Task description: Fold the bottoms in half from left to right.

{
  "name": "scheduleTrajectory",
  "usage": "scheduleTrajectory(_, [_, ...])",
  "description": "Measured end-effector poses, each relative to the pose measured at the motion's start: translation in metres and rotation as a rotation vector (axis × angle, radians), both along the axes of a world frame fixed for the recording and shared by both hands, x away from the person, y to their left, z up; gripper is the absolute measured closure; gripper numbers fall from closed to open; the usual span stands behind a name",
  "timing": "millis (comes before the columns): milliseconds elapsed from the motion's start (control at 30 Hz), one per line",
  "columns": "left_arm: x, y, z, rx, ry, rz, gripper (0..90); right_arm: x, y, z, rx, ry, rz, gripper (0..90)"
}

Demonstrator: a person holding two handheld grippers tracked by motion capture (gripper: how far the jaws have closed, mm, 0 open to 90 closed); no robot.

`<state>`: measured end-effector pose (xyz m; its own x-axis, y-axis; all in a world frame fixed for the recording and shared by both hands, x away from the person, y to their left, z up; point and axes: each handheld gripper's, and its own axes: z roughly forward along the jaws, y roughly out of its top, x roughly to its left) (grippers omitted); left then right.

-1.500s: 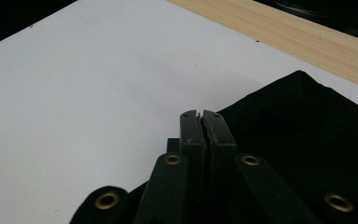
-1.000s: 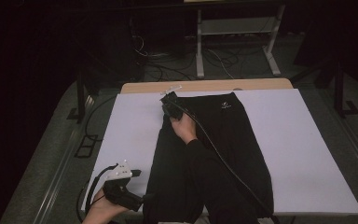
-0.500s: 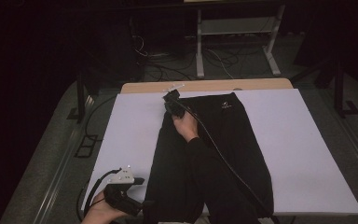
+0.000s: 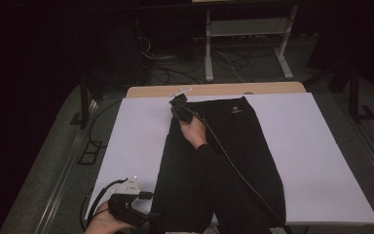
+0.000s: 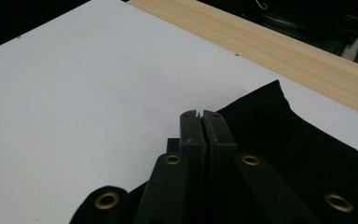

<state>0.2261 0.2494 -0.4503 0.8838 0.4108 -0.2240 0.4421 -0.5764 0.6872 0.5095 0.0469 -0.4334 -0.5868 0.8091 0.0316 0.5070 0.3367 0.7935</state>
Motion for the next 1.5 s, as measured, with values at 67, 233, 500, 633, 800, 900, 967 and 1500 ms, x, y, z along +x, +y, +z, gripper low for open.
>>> scheduleTrajectory(67, [0.0, -0.001, 0.0, 0.002, -0.004, -0.011, 28.8, 0.0, 0.0, 0.0, -0.002, -0.005, 0.001, 86.0])
scheduleTrajectory(233, [0.0, -0.007, -0.001, -0.007, -0.002, -0.099, 39.8, 0.0, 0.0, 0.0, 0.003, -0.005, 0.004, 86.0])
scheduleTrajectory(500, [0.002, -0.011, 0.001, 0.033, -0.022, -0.118, 67.3, -0.001, 0.001, 0.002, 0.004, -0.012, 0.009, 86.0])
scheduleTrajectory(633, [-0.002, -0.016, 0.001, 0.061, -0.092, -0.196, 75.8, -0.001, 0.0, 0.003, 0.006, -0.016, 0.011, 86.0])
scheduleTrajectory(800, [0.001, -0.017, 0.001, 0.062, -0.074, -0.176, 87.1, -0.002, -0.001, 0.003, 0.008, -0.014, 0.016, 86.0])
scheduleTrajectory(900, [0.002, -0.015, 0.001, 0.053, -0.053, -0.147, 88.2, -0.002, -0.001, 0.004, 0.009, -0.012, 0.017, 86.0])
scheduleTrajectory(967, [0.003, -0.013, 0.002, 0.045, -0.044, -0.122, 88.4, -0.002, -0.002, 0.005, 0.007, -0.013, 0.021, 86.0])
scheduleTrajectory(1500, [-0.001, -0.02, 0.02, -0.023, -0.043, -0.083, 88.5, 0.002, -0.022, 0.031, 0.0, -0.024, 0.027, 86.0])
